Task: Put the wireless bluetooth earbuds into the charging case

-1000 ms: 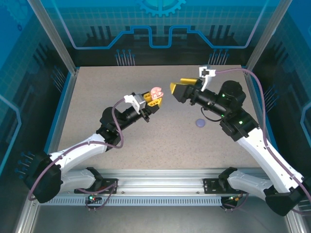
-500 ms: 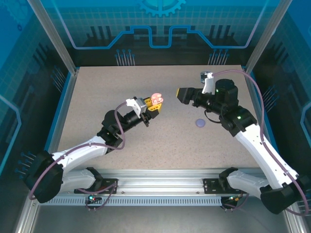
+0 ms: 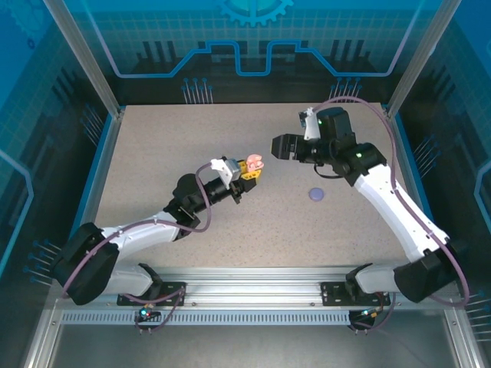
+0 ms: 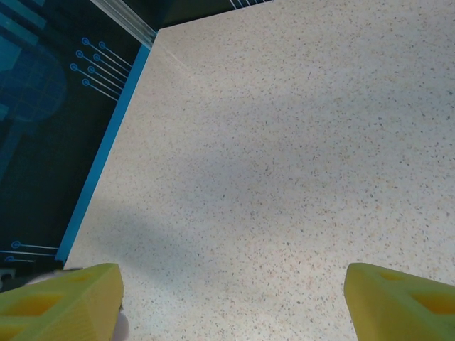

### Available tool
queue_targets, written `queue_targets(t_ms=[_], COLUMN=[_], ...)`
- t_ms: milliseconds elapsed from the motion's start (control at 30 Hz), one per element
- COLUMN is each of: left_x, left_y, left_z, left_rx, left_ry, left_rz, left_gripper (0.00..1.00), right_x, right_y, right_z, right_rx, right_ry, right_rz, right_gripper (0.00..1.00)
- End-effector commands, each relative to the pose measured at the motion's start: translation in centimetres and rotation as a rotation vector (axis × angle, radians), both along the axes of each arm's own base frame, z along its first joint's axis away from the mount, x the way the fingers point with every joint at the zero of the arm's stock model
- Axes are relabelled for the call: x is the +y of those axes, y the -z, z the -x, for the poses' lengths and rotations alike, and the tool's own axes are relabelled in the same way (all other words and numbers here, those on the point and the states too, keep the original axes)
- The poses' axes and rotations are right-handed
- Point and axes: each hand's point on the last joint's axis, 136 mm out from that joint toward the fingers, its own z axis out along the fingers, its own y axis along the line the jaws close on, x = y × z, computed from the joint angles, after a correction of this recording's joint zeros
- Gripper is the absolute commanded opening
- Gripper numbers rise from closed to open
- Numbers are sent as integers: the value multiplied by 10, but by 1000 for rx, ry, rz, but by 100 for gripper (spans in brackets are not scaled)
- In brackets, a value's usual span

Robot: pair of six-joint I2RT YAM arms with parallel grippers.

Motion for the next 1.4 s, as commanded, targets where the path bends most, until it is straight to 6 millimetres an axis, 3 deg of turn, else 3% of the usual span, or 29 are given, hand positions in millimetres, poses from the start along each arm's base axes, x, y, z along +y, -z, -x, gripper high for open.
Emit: queue_targets(t_ms=[0, 500, 700, 900, 1200, 1367], left_x=[-5, -16, -16, -16, -18, -20], left_y=[-8, 1, -1, -3, -4, -4], left_z=[4, 8, 8, 5, 2, 0], left_rx=[-26, 19, 16, 9, 3, 9], left_ry=[33, 80, 75, 64, 57, 59], left_rz=[43, 40, 43, 40, 36, 35], left_gripper=[0, 0, 0, 0, 0, 0], right_x=[7, 62, 72, 67, 44, 29], right_y=[9, 42, 49, 44, 27, 21], right_z=[-2, -42, -37, -16, 18, 18], right_rx=[64, 155, 177, 163, 119, 89], right_ry=[-46, -150, -189, -196, -178, -116], right_rz=[43, 183, 209, 200, 174, 168], right_gripper=[81, 79, 76, 76, 76, 77])
